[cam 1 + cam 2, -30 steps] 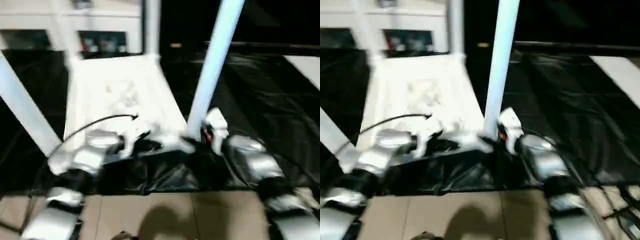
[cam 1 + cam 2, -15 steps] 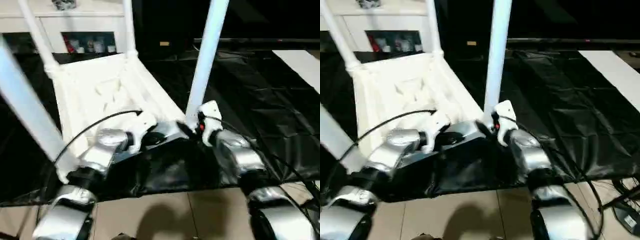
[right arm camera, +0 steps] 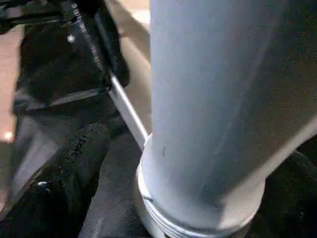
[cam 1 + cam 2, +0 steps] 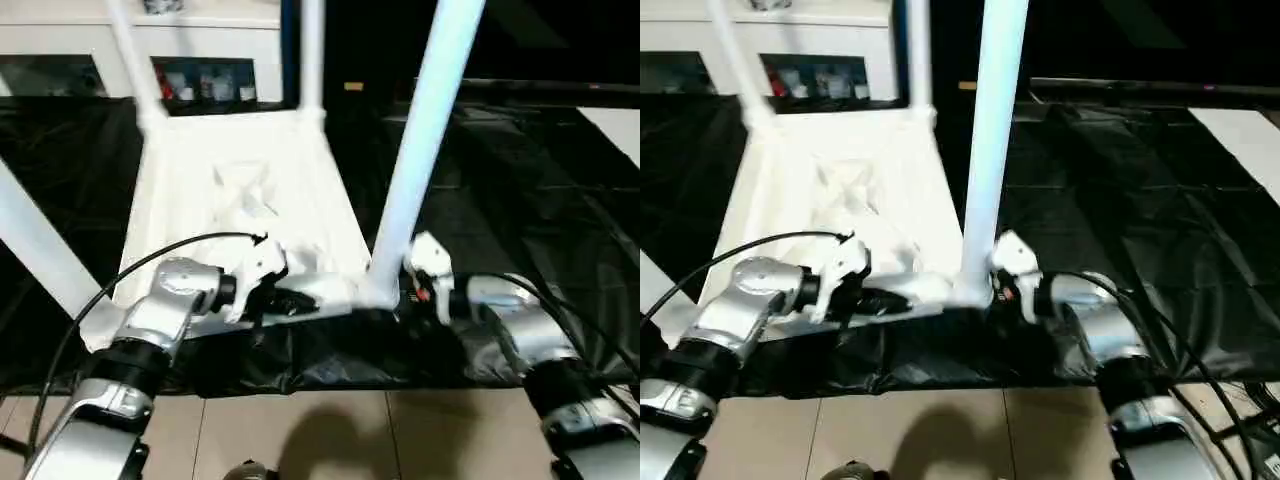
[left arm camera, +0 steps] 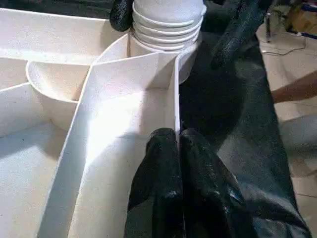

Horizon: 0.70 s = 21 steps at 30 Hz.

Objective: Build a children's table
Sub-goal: Rotate leg to tighten

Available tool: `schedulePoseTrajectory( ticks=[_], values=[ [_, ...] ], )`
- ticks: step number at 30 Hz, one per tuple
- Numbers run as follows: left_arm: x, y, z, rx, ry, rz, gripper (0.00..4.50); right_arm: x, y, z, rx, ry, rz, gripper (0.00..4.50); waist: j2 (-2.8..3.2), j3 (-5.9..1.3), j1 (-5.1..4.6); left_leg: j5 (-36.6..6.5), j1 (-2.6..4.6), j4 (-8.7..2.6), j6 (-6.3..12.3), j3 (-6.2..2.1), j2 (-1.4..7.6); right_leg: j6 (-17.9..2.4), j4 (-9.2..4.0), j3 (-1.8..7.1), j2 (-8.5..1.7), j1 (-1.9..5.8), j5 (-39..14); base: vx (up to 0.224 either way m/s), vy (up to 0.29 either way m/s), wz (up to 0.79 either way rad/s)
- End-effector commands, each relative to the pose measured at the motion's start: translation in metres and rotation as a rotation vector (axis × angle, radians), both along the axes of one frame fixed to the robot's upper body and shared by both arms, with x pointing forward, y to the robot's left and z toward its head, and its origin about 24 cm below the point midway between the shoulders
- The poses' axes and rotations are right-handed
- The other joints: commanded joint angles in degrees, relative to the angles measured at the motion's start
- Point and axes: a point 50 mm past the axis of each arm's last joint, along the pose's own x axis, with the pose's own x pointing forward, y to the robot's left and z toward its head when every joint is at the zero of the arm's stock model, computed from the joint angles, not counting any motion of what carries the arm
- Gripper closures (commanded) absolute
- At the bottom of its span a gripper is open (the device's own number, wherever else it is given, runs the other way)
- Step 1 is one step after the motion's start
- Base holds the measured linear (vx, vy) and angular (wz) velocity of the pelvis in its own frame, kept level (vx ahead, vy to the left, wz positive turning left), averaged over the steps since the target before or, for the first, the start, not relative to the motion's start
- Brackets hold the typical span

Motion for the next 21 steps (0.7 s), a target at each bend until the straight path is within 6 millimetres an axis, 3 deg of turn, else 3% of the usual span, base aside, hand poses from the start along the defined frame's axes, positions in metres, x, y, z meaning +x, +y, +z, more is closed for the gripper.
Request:
schedulePoseTrajectory(
  ticks=[1, 7, 16, 18, 20, 21],
  values=[
    [0.0, -0.017, 0.012, -0.065, -0.043, -0.088, 4.5, -0.01, 0.016, -0.007, -0.005, 0.045, 0.118, 0.21, -0.24, -3.27, -0.01, -14.59, 1.26, -4.49, 0.14, -3.64, 6.84, -11.73, -4.92, 4.7, -7.24, 1.82, -18.78, 0.0, 0.0, 0.0],
    [-0.005, -0.009, 0.011, -0.052, -0.004, -0.129, 4.5, -0.012, 0.016, -0.004, 0.019, 0.066, 0.157, 0.66, -0.42, -3.39, 0.18, -13.21, 1.33, -4.5, 0.37, -3.5, 6.92, -12.51, -4.49, 4.66, -7.09, 1.73, -15.92, 0.0, 0.0, 0.0],
    [-0.007, -0.004, 0.009, -0.039, 0.006, -0.128, 4.5, -0.017, 0.018, -0.007, 0.03, 0.09, 0.184, 1.5, -0.7, -3.32, 0.27, -13.11, 1.27, -4.53, 0.04, -3.55, 6.97, -12.42, -4.49, 4.69, -7.23, 1.8, -16.56, 0.0, 0.0, 0.0],
    [-0.006, -0.002, 0.009, -0.04, -0.003, -0.106, 4.5, -0.015, 0.025, -0.009, 0.058, 0.092, 0.15, 1.63, -0.69, -3.3, 0.29, -13.05, 1.33, -4.53, -0.05, -3.56, 6.96, -12.35, -4.52, 4.66, -7.27, 1.75, -16.93, 0.0, 0.0, 0.0],
    [-0.005, 0.001, 0.011, -0.042, -0.015, -0.086, 4.5, -0.012, 0.032, -0.01, 0.082, 0.088, 0.112, 1.69, -1.09, -3.18, 0.14, -13.6, 1.24, -4.66, -0.35, -3.6, 6.96, -12.14, -4.56, 4.67, -7.24, 1.7, -17.83, 0.0, 0.0, 0.0],
    [-0.005, 0.003, 0.011, -0.041, -0.019, -0.076, 4.5, -0.011, 0.035, -0.011, 0.088, 0.084, 0.101, 1.71, -0.92, -3.16, 0.16, -14.07, 1.35, -4.64, -0.62, -3.67, 7.0, -12.14, -4.59, 4.72, -7.38, 1.62, -18.42, 0.0, 0.0, 0.0]
  ],
)
